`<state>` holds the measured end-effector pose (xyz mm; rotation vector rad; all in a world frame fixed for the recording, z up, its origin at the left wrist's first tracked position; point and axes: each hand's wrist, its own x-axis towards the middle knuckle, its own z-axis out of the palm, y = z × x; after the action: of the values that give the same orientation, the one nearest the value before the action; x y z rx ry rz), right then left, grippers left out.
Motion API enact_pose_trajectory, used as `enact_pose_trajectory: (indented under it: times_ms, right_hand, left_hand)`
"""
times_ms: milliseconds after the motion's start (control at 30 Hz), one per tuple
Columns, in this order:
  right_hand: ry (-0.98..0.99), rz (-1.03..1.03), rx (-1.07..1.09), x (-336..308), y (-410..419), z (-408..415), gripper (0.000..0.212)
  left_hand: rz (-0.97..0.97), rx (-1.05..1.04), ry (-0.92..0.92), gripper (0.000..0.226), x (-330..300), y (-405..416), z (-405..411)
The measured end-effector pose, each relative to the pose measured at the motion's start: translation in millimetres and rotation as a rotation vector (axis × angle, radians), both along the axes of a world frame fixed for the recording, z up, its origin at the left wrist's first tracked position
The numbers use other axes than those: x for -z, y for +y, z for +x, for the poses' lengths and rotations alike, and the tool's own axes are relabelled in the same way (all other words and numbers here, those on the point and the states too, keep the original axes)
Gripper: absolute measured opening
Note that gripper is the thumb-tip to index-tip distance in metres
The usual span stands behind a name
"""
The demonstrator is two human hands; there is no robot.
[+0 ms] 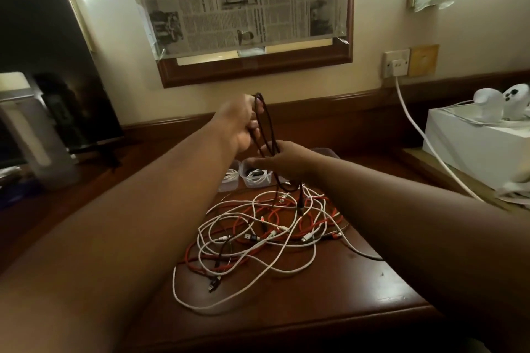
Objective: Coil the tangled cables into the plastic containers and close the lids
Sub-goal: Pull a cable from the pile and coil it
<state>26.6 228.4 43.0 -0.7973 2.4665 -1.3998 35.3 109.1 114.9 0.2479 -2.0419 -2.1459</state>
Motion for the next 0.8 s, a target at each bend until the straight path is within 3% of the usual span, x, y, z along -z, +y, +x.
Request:
enact_pose_trajectory:
  times_ms: [133, 267, 333, 433, 533, 600, 700, 800]
  right_hand:
    - [0.085, 0.032, 0.101, -3.8, -16.0, -1.6, 0.033]
    - [-0.068, -0.090, 0.255, -8.4, -9.4, -5.8, 0.045]
    - [-0.116, -0.182, 0.298, -12.1, -4.4, -9.8, 0.053]
    - [-0.149, -0.325, 0.366, -18.4, 5.5, -14.9, 0.052]
    - [-0.116, -0.451, 0.419, -28.0, 18.6, -16.9, 0.054]
    - [-0.087, -0.549, 0.466, -34.0, 26.4, -19.3, 0.050]
    - [-0.003, -0.637, 0.507, -40.6, 36.2, -29.1, 0.047]
    - [0.110, -0.367, 0.504, -41.4, 45.4, -34.4, 0.045]
  left_hand:
    - [0.119, 0.093, 0.069, 0.025, -12.9, 18.2, 11.3]
    - [0.101, 0.066, 0.241, 0.019, -7.5, 13.0, 16.5]
    - [-0.044, 0.071, 0.257, 0.017, 14.8, 2.8, 16.5]
    - [-0.230, 0.240, 0.076, 0.036, 67.2, -3.4, 13.8]
    - [-0.512, 0.381, -0.060, 0.030, 111.5, -1.3, 11.9]
    - [-0.653, 0.312, -0.078, 0.026, 127.8, -4.6, 9.4]
    - [-0.604, 0.143, -0.085, 0.033, 131.9, -15.3, 0.6]
    - [-0.378, -0.046, -0.104, 0.032, 115.1, -23.7, -8.0]
